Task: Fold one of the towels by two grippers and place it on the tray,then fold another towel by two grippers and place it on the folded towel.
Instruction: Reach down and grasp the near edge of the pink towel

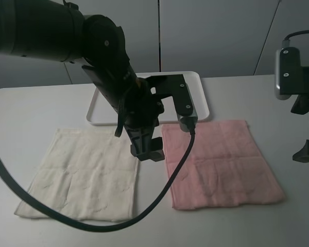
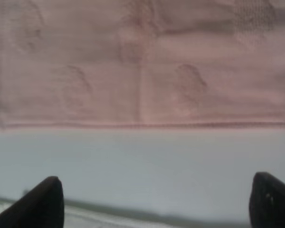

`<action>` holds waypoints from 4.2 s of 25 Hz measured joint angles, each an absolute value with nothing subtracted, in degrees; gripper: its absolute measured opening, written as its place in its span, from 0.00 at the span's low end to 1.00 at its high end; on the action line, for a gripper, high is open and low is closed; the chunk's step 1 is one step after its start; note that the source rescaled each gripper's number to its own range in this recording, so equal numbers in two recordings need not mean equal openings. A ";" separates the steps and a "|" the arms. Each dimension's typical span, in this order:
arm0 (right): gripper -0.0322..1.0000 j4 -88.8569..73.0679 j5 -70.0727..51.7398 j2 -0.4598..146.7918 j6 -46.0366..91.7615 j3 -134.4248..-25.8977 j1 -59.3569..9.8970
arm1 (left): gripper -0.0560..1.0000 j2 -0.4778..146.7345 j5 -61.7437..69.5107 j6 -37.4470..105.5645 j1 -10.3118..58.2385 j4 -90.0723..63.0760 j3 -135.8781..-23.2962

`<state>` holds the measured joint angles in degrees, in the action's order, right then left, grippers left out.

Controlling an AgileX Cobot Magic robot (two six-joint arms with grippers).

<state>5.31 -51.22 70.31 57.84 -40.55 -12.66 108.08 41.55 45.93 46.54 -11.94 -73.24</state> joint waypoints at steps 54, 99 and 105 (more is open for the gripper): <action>1.00 5.09 -34.93 80.57 65.77 -26.61 -13.01 | 1.00 120.83 36.40 37.76 63.82 -2.50 -73.37; 1.00 0.75 -23.54 93.28 69.58 -23.43 -13.01 | 1.00 123.02 37.39 35.74 63.82 -1.14 -73.95; 1.00 0.75 -23.54 93.39 69.58 -23.43 -13.01 | 1.00 123.02 37.39 34.92 63.82 -0.92 -73.95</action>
<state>0.75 -23.54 93.39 69.58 -23.43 -13.01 123.02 37.39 34.92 63.82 -0.92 -73.95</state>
